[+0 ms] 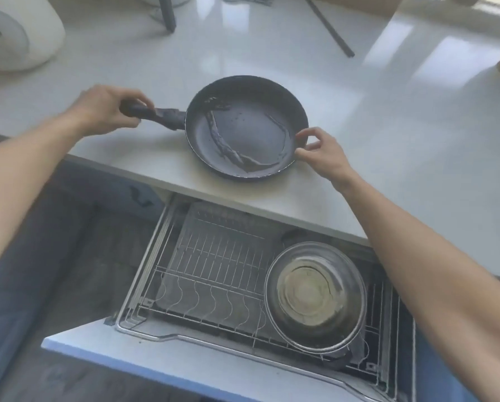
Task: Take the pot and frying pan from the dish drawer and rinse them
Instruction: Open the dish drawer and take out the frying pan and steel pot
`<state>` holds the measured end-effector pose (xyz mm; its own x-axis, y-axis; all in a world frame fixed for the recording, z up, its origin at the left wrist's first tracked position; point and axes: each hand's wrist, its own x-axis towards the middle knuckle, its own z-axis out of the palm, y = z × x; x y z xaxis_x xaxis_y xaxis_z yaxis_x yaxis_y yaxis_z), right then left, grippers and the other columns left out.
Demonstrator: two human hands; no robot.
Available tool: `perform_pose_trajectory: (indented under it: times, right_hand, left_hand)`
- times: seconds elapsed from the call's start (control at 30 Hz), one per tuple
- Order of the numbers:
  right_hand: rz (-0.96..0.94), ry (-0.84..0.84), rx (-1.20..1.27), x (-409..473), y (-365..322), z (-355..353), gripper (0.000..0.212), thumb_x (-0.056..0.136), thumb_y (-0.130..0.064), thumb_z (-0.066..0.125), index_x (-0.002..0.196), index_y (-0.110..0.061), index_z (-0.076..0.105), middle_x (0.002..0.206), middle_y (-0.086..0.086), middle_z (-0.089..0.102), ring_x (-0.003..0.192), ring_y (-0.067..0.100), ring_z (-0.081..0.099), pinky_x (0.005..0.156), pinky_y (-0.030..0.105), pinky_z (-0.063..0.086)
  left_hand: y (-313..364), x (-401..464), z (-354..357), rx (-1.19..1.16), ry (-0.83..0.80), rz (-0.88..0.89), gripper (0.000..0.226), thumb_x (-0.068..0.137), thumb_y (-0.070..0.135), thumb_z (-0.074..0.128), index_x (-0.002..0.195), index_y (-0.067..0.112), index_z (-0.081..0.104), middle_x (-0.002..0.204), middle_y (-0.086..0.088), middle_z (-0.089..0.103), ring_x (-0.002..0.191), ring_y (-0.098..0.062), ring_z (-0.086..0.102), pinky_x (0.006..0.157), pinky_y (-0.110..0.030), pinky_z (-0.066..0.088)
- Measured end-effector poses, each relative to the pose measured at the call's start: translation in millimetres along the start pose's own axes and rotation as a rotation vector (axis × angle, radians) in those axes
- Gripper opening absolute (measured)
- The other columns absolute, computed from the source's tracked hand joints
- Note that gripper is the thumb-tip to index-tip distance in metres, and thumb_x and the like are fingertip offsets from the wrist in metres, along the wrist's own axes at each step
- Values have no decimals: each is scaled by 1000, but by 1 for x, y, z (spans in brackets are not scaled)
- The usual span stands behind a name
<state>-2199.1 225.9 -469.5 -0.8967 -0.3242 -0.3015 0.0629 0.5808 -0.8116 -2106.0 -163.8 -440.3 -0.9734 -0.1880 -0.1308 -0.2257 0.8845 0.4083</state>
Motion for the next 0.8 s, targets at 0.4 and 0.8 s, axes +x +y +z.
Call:
perform_pose_trajectory:
  times: [0.4, 0.8]
  right_hand:
    - [264, 155, 104, -229, 141, -52, 10, 83, -18, 67, 93, -19, 64, 82, -1, 71, 67, 10, 65, 67, 13, 48]
    - [753, -157, 191, -279, 341, 18, 19, 85, -10, 66, 100, -16, 56, 105, -2, 60, 101, 13, 55, 81, 20, 39]
  left_hand:
    - [110, -148, 166, 16, -265, 703, 30, 89, 44, 47, 115, 33, 58, 104, 11, 65, 89, -5, 60, 68, -24, 54]
    - [184, -30, 353, 44, -663, 333, 30, 96, 26, 48, 126, 22, 52, 129, -6, 56, 101, -20, 53, 84, -31, 38]
